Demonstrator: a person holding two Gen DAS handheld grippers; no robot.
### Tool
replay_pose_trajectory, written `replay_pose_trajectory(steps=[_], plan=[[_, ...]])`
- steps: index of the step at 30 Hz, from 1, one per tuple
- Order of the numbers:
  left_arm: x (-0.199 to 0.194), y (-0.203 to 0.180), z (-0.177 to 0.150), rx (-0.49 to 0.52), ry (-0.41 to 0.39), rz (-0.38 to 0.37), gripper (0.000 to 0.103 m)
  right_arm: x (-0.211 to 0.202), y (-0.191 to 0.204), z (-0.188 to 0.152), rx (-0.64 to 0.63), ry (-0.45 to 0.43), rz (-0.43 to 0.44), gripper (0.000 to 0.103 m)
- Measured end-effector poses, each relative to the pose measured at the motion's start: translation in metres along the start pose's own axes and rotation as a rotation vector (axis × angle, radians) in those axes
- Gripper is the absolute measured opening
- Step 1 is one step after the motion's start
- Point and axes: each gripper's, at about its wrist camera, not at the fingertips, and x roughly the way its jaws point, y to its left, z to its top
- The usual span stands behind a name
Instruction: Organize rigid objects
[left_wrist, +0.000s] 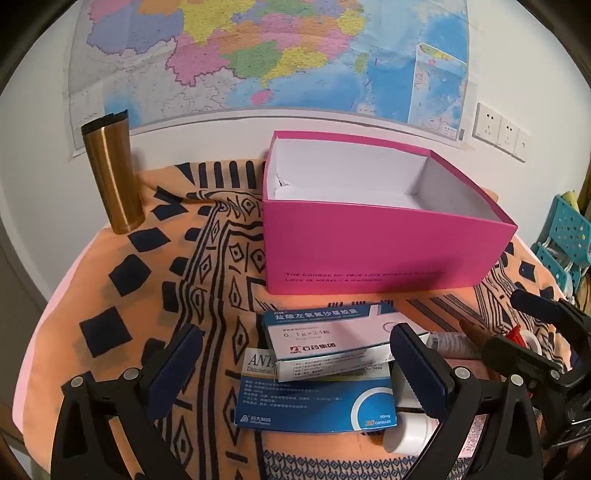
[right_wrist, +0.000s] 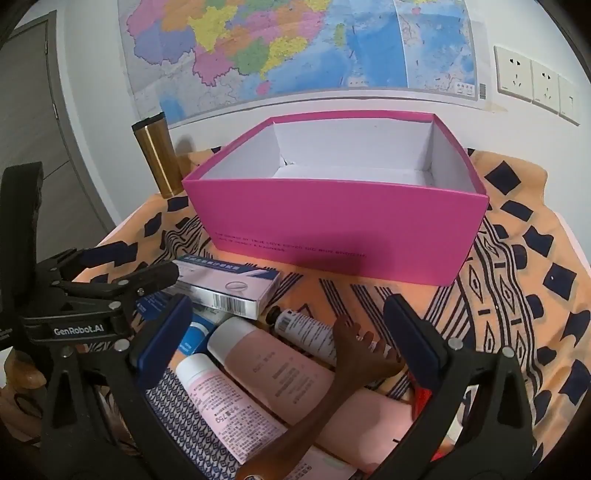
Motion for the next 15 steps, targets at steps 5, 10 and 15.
replay_pose_trajectory(steps=[5,10,15], plan=[[0.0005,0.0017,-0.0004,-0.001,0.001,-0.003,0.103,0.0011,0.0009,0.0002,-0.002,-0.001,0.008,0.103],[0.0006,0.0016,-0.0001,0.001,0.002,-0.001,0.103,0.0022,0.0014,0.0007,0.001,0.001,0.017,0.103],[0.0007,0.0017,-0.0003,0.002,0.003,-0.002,0.103,0.0044,0.0006,0.0011,0.003,0.006,0.023,0.103]])
